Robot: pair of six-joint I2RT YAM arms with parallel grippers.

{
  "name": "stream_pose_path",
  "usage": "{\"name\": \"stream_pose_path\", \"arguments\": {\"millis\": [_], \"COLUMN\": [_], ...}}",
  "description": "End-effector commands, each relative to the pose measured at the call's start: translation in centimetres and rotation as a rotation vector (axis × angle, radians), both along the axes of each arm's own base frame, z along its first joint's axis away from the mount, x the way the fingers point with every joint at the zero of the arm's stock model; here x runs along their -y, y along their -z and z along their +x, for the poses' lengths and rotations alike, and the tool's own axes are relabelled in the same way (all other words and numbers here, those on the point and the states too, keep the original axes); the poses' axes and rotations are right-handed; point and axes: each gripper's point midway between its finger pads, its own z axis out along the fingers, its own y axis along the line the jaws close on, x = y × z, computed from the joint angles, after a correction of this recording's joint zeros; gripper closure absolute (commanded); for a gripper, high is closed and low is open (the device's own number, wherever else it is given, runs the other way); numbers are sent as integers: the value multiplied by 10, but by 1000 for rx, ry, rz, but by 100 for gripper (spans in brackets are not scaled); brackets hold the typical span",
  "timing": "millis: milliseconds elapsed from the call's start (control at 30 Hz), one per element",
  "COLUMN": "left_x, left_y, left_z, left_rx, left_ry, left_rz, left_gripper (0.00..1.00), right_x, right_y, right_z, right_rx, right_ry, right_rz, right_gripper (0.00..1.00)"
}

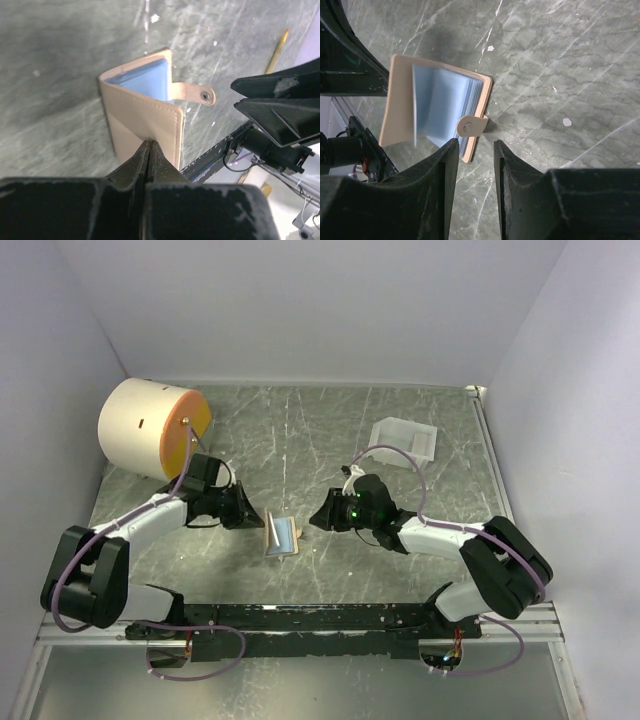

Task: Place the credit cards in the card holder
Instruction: Close the card holder at the center of the board.

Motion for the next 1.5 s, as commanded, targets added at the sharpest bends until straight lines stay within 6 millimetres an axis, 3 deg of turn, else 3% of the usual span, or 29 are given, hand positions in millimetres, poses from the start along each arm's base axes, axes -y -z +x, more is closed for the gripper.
{"name": "stream_pose_path", "arguments": {"millis": [0,167,300,500,700,1233,1467], "left_x": [27,34,35,34,40,29,28], "left_y": [-12,-2,11,26,33,43,47], "left_z": [6,9,12,14,11,10,5], "left_rx": [66,56,51,34,12,9,-9], "left_ry": [79,101,101,105,115,89,84], "left_rz": [-80,-76,-49,-24,-61,15,8], "left_gripper": [92,90,89,89,89,90,90], "right_x": [-8,-18,-20,-18,-20,-32,-42], "right_y": [-12,-22,-18,-8,0,6,8], "right_z": [3,-2,-1,6,7,7,7], "right_rx": [21,49,29,-5,-35,-82,-112], "right_ry": [-31,-94,-99,-57,-50,-67,-96], "right_rz": [48,115,109,66,56,118,150], "right_gripper": [66,66,67,83,81,72,72]}}
